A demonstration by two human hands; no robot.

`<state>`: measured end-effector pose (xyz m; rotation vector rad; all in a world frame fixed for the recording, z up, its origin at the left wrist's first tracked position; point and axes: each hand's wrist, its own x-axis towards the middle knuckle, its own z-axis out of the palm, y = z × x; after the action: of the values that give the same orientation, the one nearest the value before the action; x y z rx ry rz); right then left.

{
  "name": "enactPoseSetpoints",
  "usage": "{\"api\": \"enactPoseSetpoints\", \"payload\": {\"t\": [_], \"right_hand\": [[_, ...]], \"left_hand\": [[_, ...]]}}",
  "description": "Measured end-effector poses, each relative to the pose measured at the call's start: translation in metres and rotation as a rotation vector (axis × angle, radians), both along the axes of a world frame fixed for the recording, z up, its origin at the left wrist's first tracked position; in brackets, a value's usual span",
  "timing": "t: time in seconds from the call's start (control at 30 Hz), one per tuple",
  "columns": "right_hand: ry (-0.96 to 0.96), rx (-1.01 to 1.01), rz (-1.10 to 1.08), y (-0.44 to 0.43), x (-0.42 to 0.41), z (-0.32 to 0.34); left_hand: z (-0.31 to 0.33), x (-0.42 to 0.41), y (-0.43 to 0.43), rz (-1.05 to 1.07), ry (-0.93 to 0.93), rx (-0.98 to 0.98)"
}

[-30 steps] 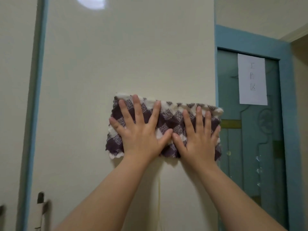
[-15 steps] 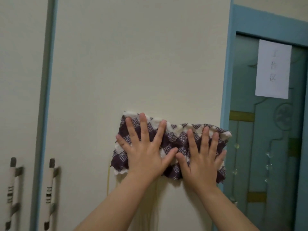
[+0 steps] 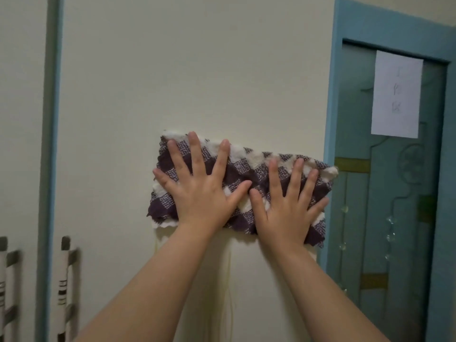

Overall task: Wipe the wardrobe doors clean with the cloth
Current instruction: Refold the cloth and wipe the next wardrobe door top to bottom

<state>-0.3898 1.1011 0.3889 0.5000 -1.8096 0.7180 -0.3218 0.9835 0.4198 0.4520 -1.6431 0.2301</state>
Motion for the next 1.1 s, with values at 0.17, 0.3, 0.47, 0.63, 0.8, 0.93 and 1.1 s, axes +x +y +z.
{"api": "enactPoseSetpoints", "payload": {"t": [0.17,0.3,0.47,0.63,0.8,0.93,1.1], "right_hand": [[0.052,0.075,-0.02,-0.01,0.006,-0.057],[0.028,0.139,-0.02,-0.015,0.013,-0.105],[-0.008,0.141,-0.036,-0.02,0.022,-0.132],[0.022,0.133,-0.008,-0.03,0.03,-0.092],[0.123,0.132,0.006,-0.057,0.04,-0.017],[0.186,0.129,-0.028,-0.06,0.037,-0.02],[0.199,0.152,0.013,-0.059,0.032,-0.057]], "left_hand": [[-0.063,0.012,-0.013,0.041,-0.054,0.014],[-0.114,0.021,-0.023,0.044,-0.103,0.019],[-0.137,0.032,-0.03,0.043,-0.143,0.017],[-0.098,0.046,-0.044,0.012,-0.138,0.069],[-0.033,0.063,-0.074,-0.009,-0.093,0.088],[-0.034,0.06,-0.075,0.014,-0.059,0.077],[-0.072,0.058,-0.078,0.029,-0.075,0.07]]}}
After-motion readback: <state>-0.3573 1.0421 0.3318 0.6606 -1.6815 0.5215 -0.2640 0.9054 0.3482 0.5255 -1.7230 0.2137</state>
